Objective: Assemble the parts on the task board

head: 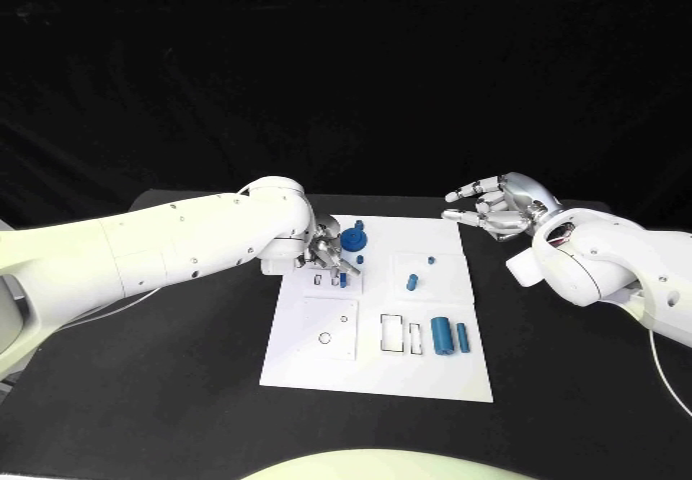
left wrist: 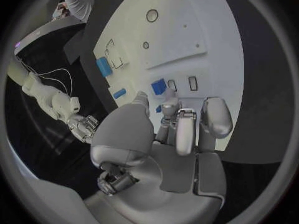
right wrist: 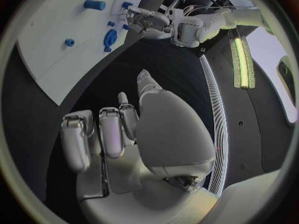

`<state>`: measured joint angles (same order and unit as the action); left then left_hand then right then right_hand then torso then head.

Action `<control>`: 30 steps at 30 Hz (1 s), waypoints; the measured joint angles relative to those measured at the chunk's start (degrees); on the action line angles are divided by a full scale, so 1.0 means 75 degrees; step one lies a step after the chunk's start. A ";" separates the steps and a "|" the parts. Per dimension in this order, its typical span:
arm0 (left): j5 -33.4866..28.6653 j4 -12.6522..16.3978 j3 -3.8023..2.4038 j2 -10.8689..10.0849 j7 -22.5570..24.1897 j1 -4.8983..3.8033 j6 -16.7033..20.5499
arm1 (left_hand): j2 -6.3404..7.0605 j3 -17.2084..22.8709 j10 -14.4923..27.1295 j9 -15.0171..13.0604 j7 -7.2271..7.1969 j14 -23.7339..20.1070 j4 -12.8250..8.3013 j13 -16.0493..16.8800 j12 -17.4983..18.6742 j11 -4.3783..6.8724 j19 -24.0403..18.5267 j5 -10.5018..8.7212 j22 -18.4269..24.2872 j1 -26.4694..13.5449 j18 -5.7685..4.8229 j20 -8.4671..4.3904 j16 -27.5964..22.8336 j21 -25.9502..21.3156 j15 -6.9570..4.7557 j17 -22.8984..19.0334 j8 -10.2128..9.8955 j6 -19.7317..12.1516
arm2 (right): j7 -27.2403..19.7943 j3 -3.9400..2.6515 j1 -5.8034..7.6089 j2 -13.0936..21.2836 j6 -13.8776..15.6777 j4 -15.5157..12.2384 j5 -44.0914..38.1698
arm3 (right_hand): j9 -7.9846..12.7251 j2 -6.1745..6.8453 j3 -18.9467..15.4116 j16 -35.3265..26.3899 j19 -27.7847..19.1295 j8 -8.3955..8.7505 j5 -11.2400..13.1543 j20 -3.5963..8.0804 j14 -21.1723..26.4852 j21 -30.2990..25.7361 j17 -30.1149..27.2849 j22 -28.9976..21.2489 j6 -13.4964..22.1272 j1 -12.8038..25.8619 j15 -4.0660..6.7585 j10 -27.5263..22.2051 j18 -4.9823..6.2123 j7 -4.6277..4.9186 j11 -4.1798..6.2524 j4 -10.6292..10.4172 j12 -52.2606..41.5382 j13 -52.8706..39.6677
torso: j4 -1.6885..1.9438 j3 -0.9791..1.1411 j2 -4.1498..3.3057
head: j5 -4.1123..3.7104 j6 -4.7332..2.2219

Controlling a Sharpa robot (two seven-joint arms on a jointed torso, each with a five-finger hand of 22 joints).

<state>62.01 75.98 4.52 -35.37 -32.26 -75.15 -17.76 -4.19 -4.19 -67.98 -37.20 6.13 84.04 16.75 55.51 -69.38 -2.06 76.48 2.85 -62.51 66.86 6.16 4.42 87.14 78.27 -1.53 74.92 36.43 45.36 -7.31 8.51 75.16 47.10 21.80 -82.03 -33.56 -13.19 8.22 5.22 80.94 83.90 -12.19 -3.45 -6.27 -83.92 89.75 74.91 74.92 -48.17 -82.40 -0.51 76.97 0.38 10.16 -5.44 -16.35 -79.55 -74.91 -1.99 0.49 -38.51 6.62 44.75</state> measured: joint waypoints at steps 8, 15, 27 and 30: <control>-0.0108 -0.0043 0.0018 -0.0001 0.0004 0.0032 -0.0063 | -0.0174 0.0061 0.0017 -0.0080 0.0012 0.0000 -0.0009 -0.0005 0.0004 0.0017 0.0000 0.0000 -0.0025 0.0373 -0.0001 0.0000 0.0000 0.0003 0.0000 0.0000 0.0000 -0.0043 | 0.0011 0.0000 -0.0006 -0.0023 0.0000 0.0017 -0.0030 | -0.0007 0.0000 0.0000 0.0000 0.0028 0.0000 0.0000 -0.0028 0.0000 0.0000 0.0000 -0.0001 0.0000 0.0000 0.0000 0.0000 0.0001 0.0000 0.0000 0.0000 0.0000 0.0000 | 0.0000 -0.0008 0.0004 | -0.0025 0.0020; -0.0169 -0.0068 0.0032 0.0005 0.0004 0.0046 -0.0083 | -0.0186 0.0110 0.0069 -0.0095 0.0002 0.0000 -0.0020 -0.0031 0.0044 0.0015 0.0000 0.0000 -0.0047 0.0456 0.0000 0.0000 0.0000 0.0029 0.0000 -0.0001 0.0000 -0.0053 | 0.0018 0.0000 -0.0012 -0.0054 -0.0003 0.0027 -0.0045 | -0.0007 0.0000 0.0000 0.0000 0.0028 0.0000 0.0000 -0.0028 0.0000 0.0000 -0.0001 -0.0001 0.0000 0.0000 0.0000 0.0000 0.0001 0.0000 0.0000 0.0000 0.0000 0.0000 | 0.0000 -0.0010 0.0004 | -0.0031 0.0031; -0.0323 -0.0104 0.0038 0.0021 0.0041 0.0066 -0.0049 | -0.0305 0.0784 0.0099 -0.0176 -0.0026 0.0000 -0.0027 -0.0040 0.0067 0.0044 -0.0003 0.0000 -0.0086 0.1226 0.0000 -0.0003 0.0000 0.0046 0.0001 -0.0001 -0.0069 -0.0081 | 0.0043 0.0000 -0.0025 -0.0097 -0.0034 0.0043 -0.0094 | -0.0006 0.0000 0.0000 0.0000 0.0028 0.0000 0.0000 -0.0028 0.0000 0.0000 0.0005 -0.0002 0.0000 0.0000 0.0000 0.0000 0.0000 0.0000 0.0000 0.0000 0.0000 0.0000 | -0.0003 -0.0001 0.0007 | -0.0015 0.0015; -0.0364 -0.0119 0.0036 0.0025 0.0059 0.0066 -0.0028 | -0.0238 0.1065 0.0111 -0.0194 -0.0026 0.0000 -0.0017 -0.0053 0.0086 0.0056 -0.0030 -0.0001 -0.0107 0.1392 0.0001 -0.0030 0.0000 0.0060 0.0001 -0.0001 -0.0092 -0.0082 | 0.0055 0.0000 -0.0027 -0.0102 -0.0049 0.0044 -0.0107 | -0.0006 0.0000 0.0000 0.0000 0.0028 0.0000 0.0000 -0.0028 0.0000 0.0000 0.0005 -0.0002 0.0000 0.0000 0.0000 0.0000 0.0000 0.0000 0.0000 0.0000 0.0000 0.0000 | -0.0003 0.0000 0.0005 | -0.0007 0.0007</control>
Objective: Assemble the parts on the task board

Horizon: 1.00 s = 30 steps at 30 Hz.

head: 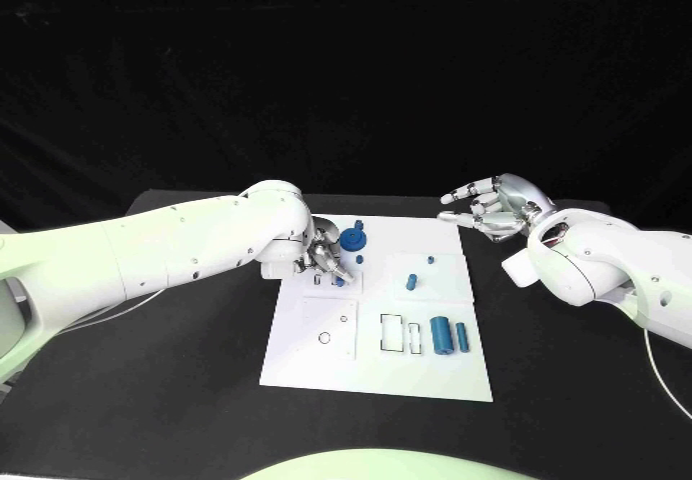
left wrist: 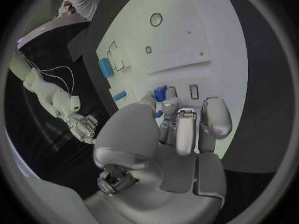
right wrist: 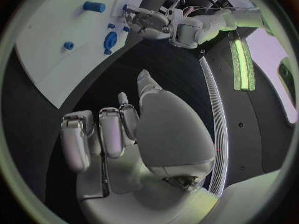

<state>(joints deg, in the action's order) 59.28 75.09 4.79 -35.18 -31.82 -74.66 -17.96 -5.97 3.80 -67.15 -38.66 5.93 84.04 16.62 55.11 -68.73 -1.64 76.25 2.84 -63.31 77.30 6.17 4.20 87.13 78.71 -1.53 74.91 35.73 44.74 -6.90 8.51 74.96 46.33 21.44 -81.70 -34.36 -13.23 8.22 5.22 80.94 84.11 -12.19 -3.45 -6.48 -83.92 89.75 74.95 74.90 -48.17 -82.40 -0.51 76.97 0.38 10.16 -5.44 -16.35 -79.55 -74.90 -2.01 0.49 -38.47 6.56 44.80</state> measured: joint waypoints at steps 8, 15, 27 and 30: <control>-0.0141 -0.0031 -0.0001 0.0008 0.0056 -0.0003 0.0101 | 0.0510 0.1980 0.0028 -0.0043 -0.0034 -0.0019 0.0078 0.0010 0.0047 0.0026 0.0000 -0.0030 -0.0063 0.0324 0.0000 0.0000 0.0000 0.0029 -0.0090 0.0000 -0.0102 0.0022 | 0.0027 0.0001 -0.0004 -0.0016 -0.0044 0.0020 -0.0018 | 0.0001 0.0000 0.0000 0.0000 0.0000 0.0000 0.0000 0.0000 0.0000 0.0000 -0.0001 0.0000 0.0000 0.0000 0.0000 0.0000 0.0000 0.0000 0.0000 0.0000 0.0000 0.0000 | 0.0002 0.0005 -0.0004 | 0.0012 0.0006; -0.0367 -0.0033 0.0010 -0.0023 0.0112 0.0009 0.0292 | 0.1658 0.4691 -0.0171 -0.0044 -0.0103 -0.0010 0.0189 0.0165 -0.0038 0.0166 0.0050 0.0006 -0.0199 -0.0729 -0.0077 -0.0077 0.0000 0.0084 -0.0155 0.0000 0.0758 -0.0043 | 0.0060 0.0003 -0.0028 -0.0027 -0.0104 0.0063 -0.0026 | 0.0001 0.0000 0.0000 0.0000 0.0000 0.0000 0.0000 0.0000 0.0000 0.0000 -0.0002 0.0006 0.0000 0.0000 0.0000 0.0000 0.0000 0.0000 0.0000 0.0000 0.0000 0.0000 | 0.0001 0.0004 -0.0005 | 0.0027 0.0031; -0.0850 0.0203 0.0007 -0.0368 0.0211 0.0009 0.0882 | 0.1859 0.5576 -0.0237 -0.0980 -0.0164 -0.0001 -0.0341 0.0053 -0.0039 0.0178 0.0029 0.0007 -0.0186 -0.1609 -0.0073 -0.0111 0.0000 0.0084 -0.0196 -0.0001 0.1119 -0.0105 | 0.0122 0.0006 -0.0045 0.0006 -0.0292 0.0080 -0.0133 | -0.0004 -0.0072 -0.0042 -0.0048 0.0000 -0.0029 0.0000 0.0000 0.0000 0.0000 -0.0040 0.0005 0.0000 -0.0072 0.0000 -0.0096 0.0000 0.0000 -0.0014 0.0042 0.0061 0.0000 | 0.0003 0.0004 -0.0001 | 0.0060 0.0042; -0.0924 0.0279 0.0006 -0.0448 0.0218 0.0009 0.0995 | 0.1901 0.5577 -0.0253 -0.0995 -0.0179 -0.0012 -0.0341 0.0015 0.0002 0.0193 0.0045 0.0150 -0.0207 -0.1734 -0.0073 -0.0127 0.0000 0.0084 -0.0207 -0.0001 0.1170 -0.0091 | 0.0133 0.0006 -0.0047 0.0014 -0.0326 0.0088 -0.0155 | -0.0004 -0.0072 -0.0042 -0.0048 0.0000 -0.0029 0.0000 0.0000 0.0000 0.0000 -0.0040 0.0005 0.0000 -0.0072 0.0000 -0.0096 0.0000 0.0000 -0.0014 0.0042 0.0061 0.0000 | 0.0007 0.0004 -0.0002 | 0.0067 0.0060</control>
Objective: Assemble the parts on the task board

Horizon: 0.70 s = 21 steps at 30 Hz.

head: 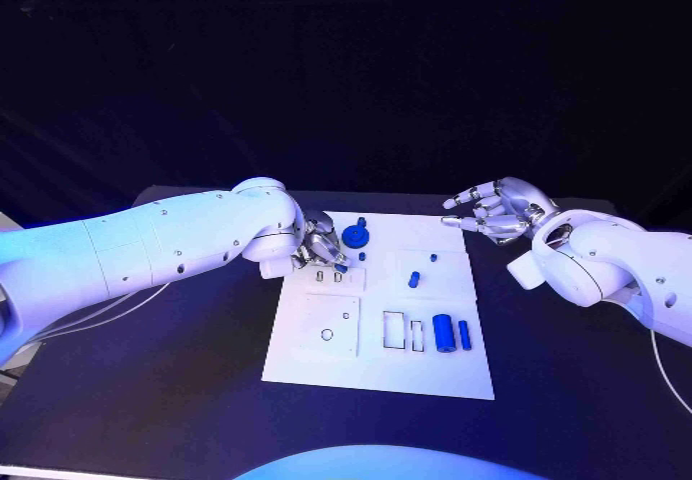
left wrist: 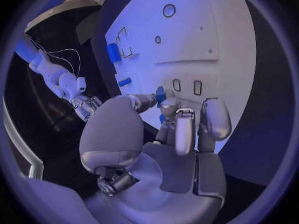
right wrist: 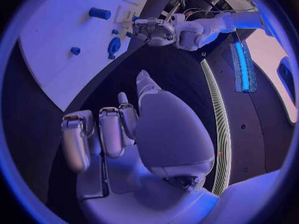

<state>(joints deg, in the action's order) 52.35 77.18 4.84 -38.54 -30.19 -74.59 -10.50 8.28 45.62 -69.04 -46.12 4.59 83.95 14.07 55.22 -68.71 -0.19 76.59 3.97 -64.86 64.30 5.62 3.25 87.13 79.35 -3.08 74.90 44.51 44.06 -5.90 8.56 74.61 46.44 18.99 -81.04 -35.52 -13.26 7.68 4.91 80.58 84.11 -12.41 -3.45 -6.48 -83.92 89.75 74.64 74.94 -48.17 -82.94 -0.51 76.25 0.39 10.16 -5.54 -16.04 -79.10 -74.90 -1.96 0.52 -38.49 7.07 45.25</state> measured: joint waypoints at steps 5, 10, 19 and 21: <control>0.0008 0.0124 0.0000 -0.0098 0.0002 0.0007 0.0215 | 0.0214 0.0364 -0.0101 -0.0660 -0.0029 0.0001 -0.0393 -0.0215 0.0081 0.0100 0.0090 0.0840 -0.0135 -0.0384 0.0001 -0.0090 0.0046 0.0059 -0.0058 0.0000 0.0204 0.0032 | 0.0018 0.0001 -0.0014 0.0001 -0.0054 0.0010 -0.0035 | 0.0000 0.0000 0.0000 0.0000 0.0000 0.0000 0.0000 0.0000 0.0000 0.0000 0.0000 -0.0001 0.0000 0.0000 0.0000 0.0000 0.0000 0.0000 0.0000 0.0000 0.0025 0.0000 | 0.0004 0.0002 -0.0004 | 0.0025 0.0037; 0.0248 0.0268 0.0006 -0.0161 0.0002 0.0081 0.0434 | 0.0318 0.0313 -0.0232 -0.0660 -0.0066 -0.0002 -0.0444 -0.0274 0.0086 0.0174 0.0149 0.1111 -0.0284 -0.0487 0.0002 -0.0148 0.0045 0.0130 -0.0108 0.0004 0.0290 0.0126 | 0.0028 0.0003 -0.0030 0.0000 -0.0089 0.0017 -0.0058 | 0.0000 0.0000 0.0000 0.0000 0.0000 0.0000 0.0000 0.0000 0.0000 0.0000 0.0000 -0.0001 0.0022 0.0000 0.0000 0.0000 0.0000 0.0022 0.0000 0.0000 0.0029 0.0000 | 0.0004 0.0005 -0.0004 | 0.0064 0.0078; 0.1028 0.0442 0.0024 -0.0194 -0.0027 0.0270 0.0840 | 0.0387 0.0313 -0.0288 -0.0660 -0.0113 0.0000 -0.0444 -0.0377 0.0086 0.0230 0.0189 0.1337 -0.0370 -0.0556 0.0003 -0.0188 0.0045 0.0159 -0.0164 0.0006 0.0381 0.0223 | 0.0031 0.0004 -0.0034 -0.0010 -0.0115 0.0056 -0.0102 | 0.0001 0.0000 0.0000 0.0000 0.0000 -0.0030 0.0000 0.0000 0.0000 0.0000 -0.0007 -0.0002 0.0022 0.0000 0.0000 0.0001 0.0000 0.0022 0.0000 0.0000 0.0029 0.0000 | 0.0001 -0.0001 -0.0001 | 0.0116 0.0138; 0.1174 0.0449 0.0033 -0.0193 -0.0032 0.0318 0.0908 | 0.0387 0.0314 -0.0288 -0.0660 -0.0113 0.0000 -0.0444 -0.0377 0.0086 0.0230 0.0189 0.1359 -0.0381 -0.0557 -0.0100 -0.0188 0.0045 0.0159 -0.0164 0.0006 0.0381 0.0223 | 0.0031 0.0004 -0.0035 -0.0011 -0.0117 0.0061 -0.0115 | 0.0001 0.0000 0.0000 0.0000 0.0000 -0.0030 0.0000 0.0000 0.0000 0.0000 -0.0007 -0.0002 0.0022 0.0000 0.0000 0.0001 0.0000 0.0021 0.0000 0.0000 0.0029 0.0000 | -0.0003 -0.0004 -0.0001 | 0.0121 0.0144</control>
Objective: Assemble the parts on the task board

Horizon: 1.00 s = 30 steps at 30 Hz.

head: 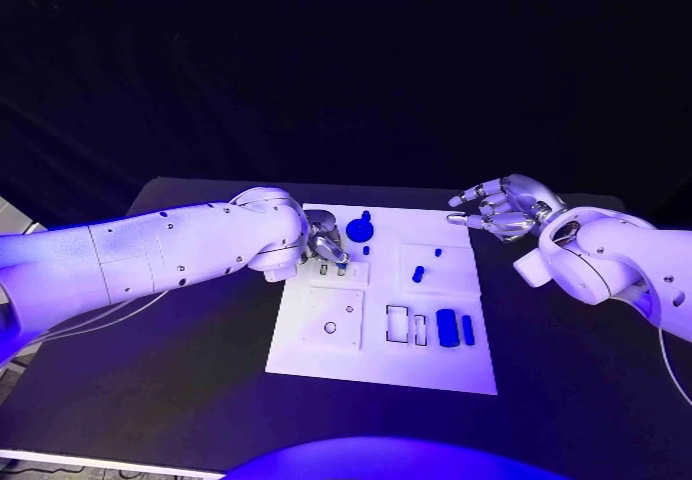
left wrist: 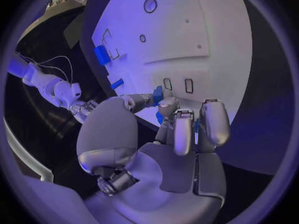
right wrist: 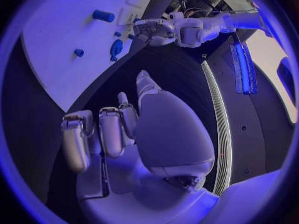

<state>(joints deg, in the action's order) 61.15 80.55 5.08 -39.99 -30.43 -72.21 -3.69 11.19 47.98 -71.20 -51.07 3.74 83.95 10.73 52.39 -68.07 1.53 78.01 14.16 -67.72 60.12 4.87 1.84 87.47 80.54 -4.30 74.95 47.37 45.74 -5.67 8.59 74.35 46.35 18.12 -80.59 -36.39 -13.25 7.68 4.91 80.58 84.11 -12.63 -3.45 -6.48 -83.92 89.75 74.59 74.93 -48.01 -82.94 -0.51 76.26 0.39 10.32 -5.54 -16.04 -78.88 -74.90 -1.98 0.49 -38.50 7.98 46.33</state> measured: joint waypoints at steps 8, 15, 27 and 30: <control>0.0446 0.0016 0.0048 0.0004 -0.0021 0.0179 0.0245 | 0.0050 0.0000 0.0001 0.0000 -0.0008 0.0000 0.0000 0.0007 0.0000 -0.0001 0.0000 0.0001 -0.0027 -0.0050 -0.0014 0.0000 0.0000 0.0000 0.0000 -0.0001 0.0000 0.0009 | 0.0002 0.0000 -0.0001 -0.0010 -0.0007 0.0004 -0.0067 | 0.0001 0.0000 0.0000 0.0000 0.0000 0.0000 0.0000 0.0000 0.0000 0.0000 0.0000 -0.0001 0.0000 0.0000 0.0000 -0.0026 0.0000 0.0000 0.0026 0.0000 0.0000 0.0000 | -0.0006 -0.0003 -0.0001 | 0.0021 0.0010; 0.0642 0.0043 0.0050 0.0006 -0.0021 0.0208 0.0386 | 0.0070 0.0001 0.0001 0.0000 -0.0025 0.0000 0.0000 0.0007 0.0000 -0.0002 0.0028 0.0001 -0.0034 -0.0070 -0.0014 -0.0027 0.0000 -0.0001 0.0000 -0.0001 0.0028 0.0027 | 0.0003 0.0000 -0.0002 -0.0009 -0.0016 0.0003 -0.0109 | 0.0001 -0.0030 -0.0021 0.0000 0.0000 0.0000 0.0000 0.0000 0.0000 0.0000 0.0000 -0.0001 0.0000 -0.0030 0.0000 -0.0026 0.0000 0.0000 0.0026 0.0021 0.0000 0.0000 | -0.0015 -0.0005 -0.0007 | 0.0009 0.0021; 0.0750 0.0060 0.0052 0.0004 -0.0041 0.0215 0.0389 | 0.0090 0.0001 -0.0027 0.0000 -0.0049 0.0000 0.0000 -0.0019 0.0000 0.0027 0.0044 0.0001 -0.0050 -0.0090 -0.0014 -0.0010 -0.0001 0.0026 0.0001 -0.0002 0.0044 0.0052 | 0.0006 0.0000 -0.0002 0.0001 -0.0035 -0.0004 -0.0136 | 0.0002 -0.0030 -0.0021 0.0000 0.0000 -0.0030 0.0000 0.0000 0.0000 0.0000 0.0000 -0.0002 0.0000 -0.0030 0.0000 -0.0026 0.0000 -0.0001 0.0026 0.0021 0.0000 0.0000 | -0.0010 -0.0004 -0.0008 | -0.0007 0.0047; 0.0757 0.0060 0.0050 0.0004 -0.0052 0.0215 0.0369 | 0.0110 0.0002 -0.0027 0.0000 -0.0050 0.0000 0.0000 -0.0019 0.0000 0.0026 0.0044 0.0001 -0.0050 -0.0110 -0.0013 -0.0010 -0.0001 0.0026 0.0001 -0.0002 0.0045 0.0053 | 0.0007 0.0000 -0.0002 0.0001 -0.0038 -0.0004 -0.0139 | 0.0001 -0.0030 -0.0021 0.0000 0.0000 -0.0030 0.0000 0.0000 0.0000 0.0000 0.0000 -0.0002 -0.0001 -0.0030 0.0000 -0.0026 0.0000 -0.0001 0.0026 0.0021 0.0000 0.0000 | -0.0007 -0.0004 -0.0007 | -0.0008 0.0049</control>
<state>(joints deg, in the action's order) 66.83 81.00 5.46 -39.96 -30.82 -70.60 -0.93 12.01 47.99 -71.40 -51.06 3.37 83.94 10.74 52.25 -68.07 1.73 78.34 14.17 -68.10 59.30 4.77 1.76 87.47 80.74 -4.30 74.93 47.70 46.14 -5.61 8.59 74.33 46.36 17.83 -80.62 -37.43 -13.25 7.46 4.75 80.58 84.11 -12.86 -3.45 -6.47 -83.92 89.75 74.59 74.91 -48.01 -83.16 -0.51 76.06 0.39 10.31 -5.34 -15.88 -78.88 -74.90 -2.03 0.47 -38.55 7.92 46.70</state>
